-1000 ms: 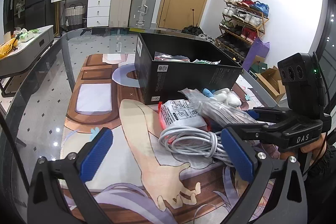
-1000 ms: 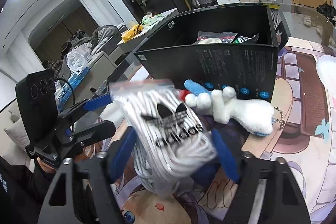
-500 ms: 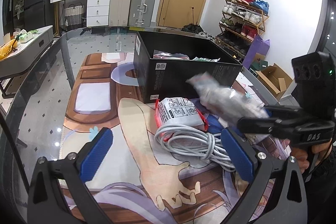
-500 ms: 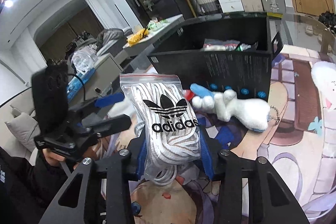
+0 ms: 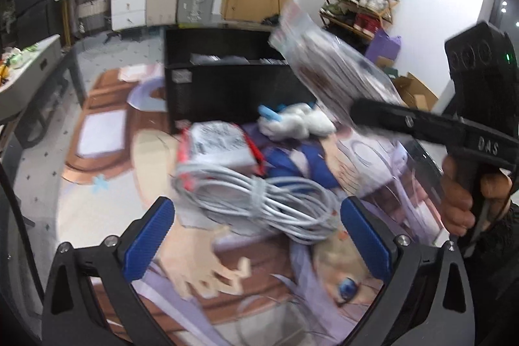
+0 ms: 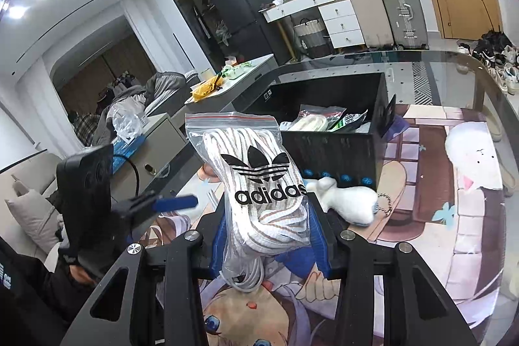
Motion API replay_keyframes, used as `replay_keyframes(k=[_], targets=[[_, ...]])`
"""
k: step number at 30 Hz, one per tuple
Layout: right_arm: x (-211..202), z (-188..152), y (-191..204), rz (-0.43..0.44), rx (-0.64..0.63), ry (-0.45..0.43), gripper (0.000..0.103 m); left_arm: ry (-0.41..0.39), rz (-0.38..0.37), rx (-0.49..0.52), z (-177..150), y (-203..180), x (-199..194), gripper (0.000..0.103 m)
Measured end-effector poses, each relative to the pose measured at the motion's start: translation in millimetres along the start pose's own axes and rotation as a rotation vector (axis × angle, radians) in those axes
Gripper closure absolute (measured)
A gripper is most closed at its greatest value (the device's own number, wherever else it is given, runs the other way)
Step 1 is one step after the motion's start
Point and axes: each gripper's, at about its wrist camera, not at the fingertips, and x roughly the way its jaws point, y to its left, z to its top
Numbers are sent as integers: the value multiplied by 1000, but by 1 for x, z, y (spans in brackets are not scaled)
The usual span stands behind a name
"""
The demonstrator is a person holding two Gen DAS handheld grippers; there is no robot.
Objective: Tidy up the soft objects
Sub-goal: 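Lower the left gripper onto the white cable coil and close it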
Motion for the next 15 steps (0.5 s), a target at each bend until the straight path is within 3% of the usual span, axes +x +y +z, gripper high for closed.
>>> replay_keyframes(k=[6,13,15], targets=[[-7,4,-6,-14,16,-14,60,40,-52,-3,-1,-14,9,3],[-9,5,-7,-17,22,-11,60,44,-4,-93,8,-8,24,4],[-9,4,-8,-16,23,-10,60,47,29,-100,10,-8,28,11]])
